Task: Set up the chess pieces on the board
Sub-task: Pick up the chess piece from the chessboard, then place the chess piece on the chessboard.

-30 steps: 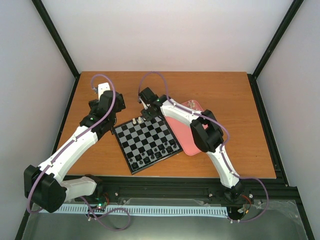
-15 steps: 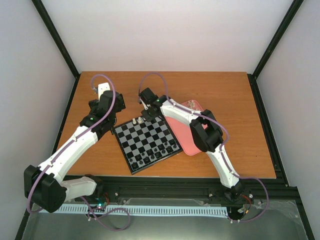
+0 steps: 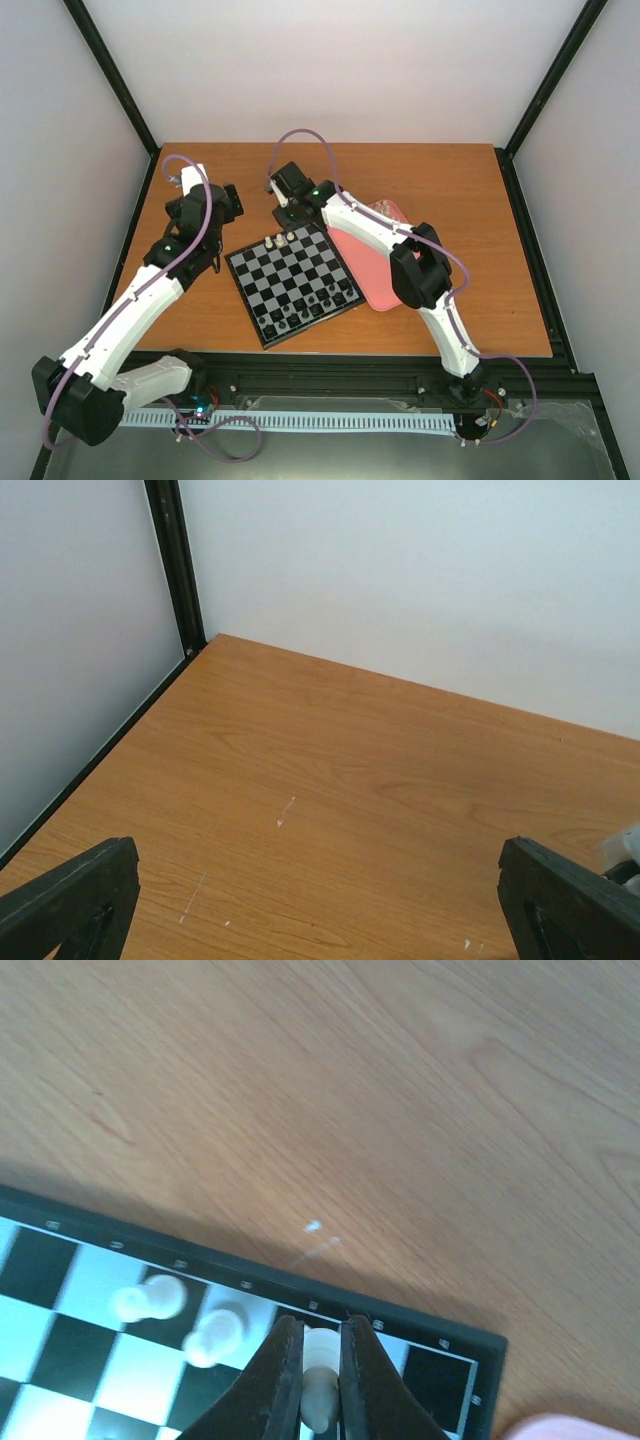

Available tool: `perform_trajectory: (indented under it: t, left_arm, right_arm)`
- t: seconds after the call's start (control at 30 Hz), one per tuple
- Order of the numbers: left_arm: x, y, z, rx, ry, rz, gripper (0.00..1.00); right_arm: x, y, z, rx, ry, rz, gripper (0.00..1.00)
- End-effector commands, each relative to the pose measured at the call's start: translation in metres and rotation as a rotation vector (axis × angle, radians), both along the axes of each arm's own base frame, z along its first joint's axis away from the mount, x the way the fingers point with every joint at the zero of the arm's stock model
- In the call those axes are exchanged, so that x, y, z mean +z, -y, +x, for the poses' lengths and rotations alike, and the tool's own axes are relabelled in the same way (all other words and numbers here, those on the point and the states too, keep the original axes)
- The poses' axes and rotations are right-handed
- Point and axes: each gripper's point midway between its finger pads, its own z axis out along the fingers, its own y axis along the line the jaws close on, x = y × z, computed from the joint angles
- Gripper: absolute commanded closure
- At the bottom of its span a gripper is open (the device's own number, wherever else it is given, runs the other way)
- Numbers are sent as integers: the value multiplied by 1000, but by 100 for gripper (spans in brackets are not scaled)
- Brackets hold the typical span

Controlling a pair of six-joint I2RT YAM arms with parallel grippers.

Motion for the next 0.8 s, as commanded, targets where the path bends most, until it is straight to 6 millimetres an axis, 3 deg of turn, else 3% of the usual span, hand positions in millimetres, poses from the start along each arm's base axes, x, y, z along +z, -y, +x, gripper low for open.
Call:
perform_trajectory:
  t: [0.0,0.27,0.4,0.43,0.77]
  left_arm:
    - [28,-9,-10,25,68,-39,0]
    - [38,-12,-20,13,103,-63,0]
    - [39,-12,-22,9,107,-69,0]
    - [39,-11,-22,8,108,-70,0]
    - [35,-10,-20,7,102,-65,0]
  right_arm:
    - [35,-37,-24,112,24,82,93]
    - [24,-78,-57,226,-16,89,93]
    - [2,-84,-67,249,-65,72,93]
    - [7,-90,-67,257,-60,89,93]
    - [-21,-104,-74,298,-121,96,92]
